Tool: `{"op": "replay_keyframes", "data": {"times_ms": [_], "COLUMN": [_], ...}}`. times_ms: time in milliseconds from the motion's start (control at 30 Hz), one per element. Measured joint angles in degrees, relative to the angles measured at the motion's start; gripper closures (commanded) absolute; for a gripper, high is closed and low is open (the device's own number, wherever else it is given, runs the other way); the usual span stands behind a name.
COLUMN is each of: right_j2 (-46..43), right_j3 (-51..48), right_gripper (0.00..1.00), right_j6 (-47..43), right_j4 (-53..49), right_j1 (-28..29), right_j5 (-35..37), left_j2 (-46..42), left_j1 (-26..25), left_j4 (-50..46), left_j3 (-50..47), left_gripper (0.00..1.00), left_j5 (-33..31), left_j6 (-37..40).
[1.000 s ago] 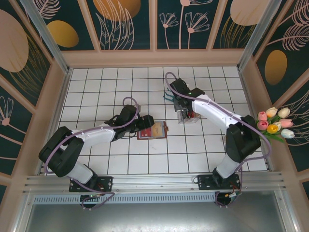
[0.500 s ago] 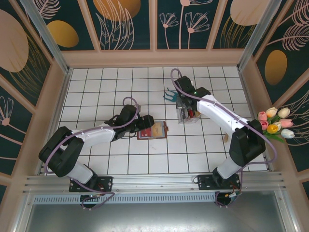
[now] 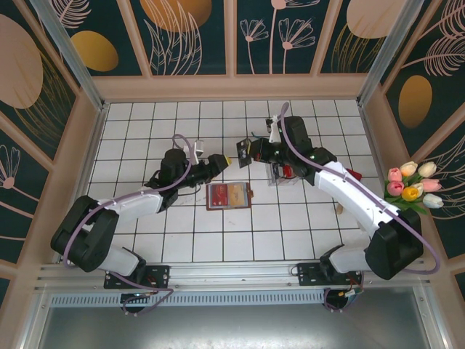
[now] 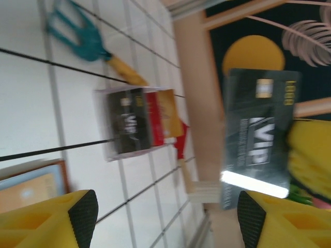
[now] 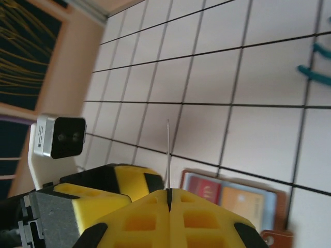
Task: Put the credit cards into the card holder
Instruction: Pick up the credit card from the storage box.
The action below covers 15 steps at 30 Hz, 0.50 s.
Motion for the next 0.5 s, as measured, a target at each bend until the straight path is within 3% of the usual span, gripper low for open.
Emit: {"op": "replay_keyframes", "data": {"times_ms": [167, 500], "right_j2": [-0.1, -0.1], "right_j3": [-2.0, -3.9], "right_gripper": [1.0, 1.0], "right_j6": [3.0, 5.8], "right_j4": [4.0, 9.6], "right_j1": [0.0, -2.3], "right_j5": [-5.5, -12.0], "left_j2": [0.0, 0.5], "left_j1": [0.2, 0.2], "left_j4": [7.6, 15.6], "left_j3": [-0.2, -1.0], "left_gripper": [0.35, 0.79], "left_j5": [3.1, 4.9], "left_j6": [-3.6, -8.1]}}
